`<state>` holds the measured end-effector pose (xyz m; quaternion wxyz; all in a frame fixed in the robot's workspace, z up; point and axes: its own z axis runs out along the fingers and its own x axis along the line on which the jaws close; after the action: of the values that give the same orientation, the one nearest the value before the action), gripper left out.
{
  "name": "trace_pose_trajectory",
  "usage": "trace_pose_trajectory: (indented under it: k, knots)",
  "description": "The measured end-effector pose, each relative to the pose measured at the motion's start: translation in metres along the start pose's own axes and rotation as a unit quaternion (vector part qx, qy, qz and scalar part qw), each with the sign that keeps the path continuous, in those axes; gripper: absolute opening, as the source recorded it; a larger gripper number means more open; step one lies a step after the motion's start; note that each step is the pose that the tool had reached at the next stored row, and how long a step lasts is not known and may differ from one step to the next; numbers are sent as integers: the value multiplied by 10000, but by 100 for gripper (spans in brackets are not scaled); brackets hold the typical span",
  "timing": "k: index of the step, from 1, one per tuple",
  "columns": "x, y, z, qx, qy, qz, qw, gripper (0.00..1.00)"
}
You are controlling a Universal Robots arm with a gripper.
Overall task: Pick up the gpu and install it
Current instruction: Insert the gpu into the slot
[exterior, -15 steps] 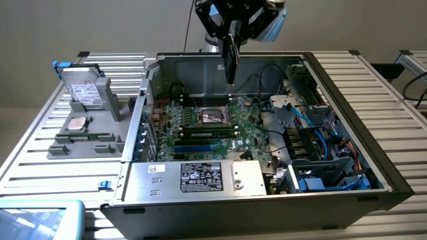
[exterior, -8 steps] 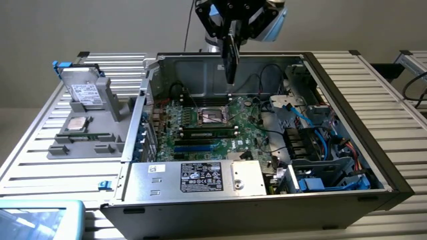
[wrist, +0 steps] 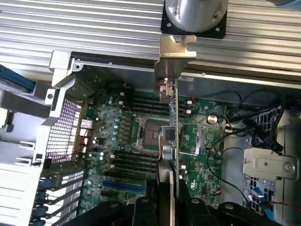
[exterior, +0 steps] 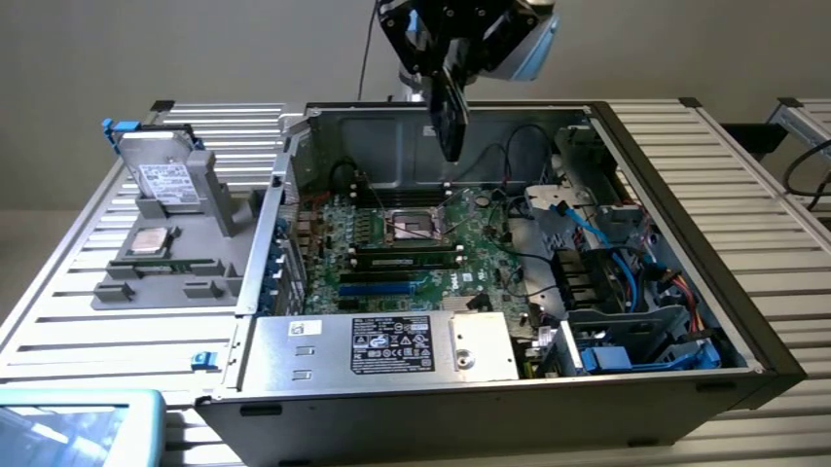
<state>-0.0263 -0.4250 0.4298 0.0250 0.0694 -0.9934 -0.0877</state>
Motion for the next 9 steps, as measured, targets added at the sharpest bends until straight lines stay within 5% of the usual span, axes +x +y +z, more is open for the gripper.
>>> trace_pose_trajectory:
  k: [5,9]
  knots:
    - [0,0,0,3,70,-411,9991,28]
    - [0,0,0,18,126,-770,9969,28]
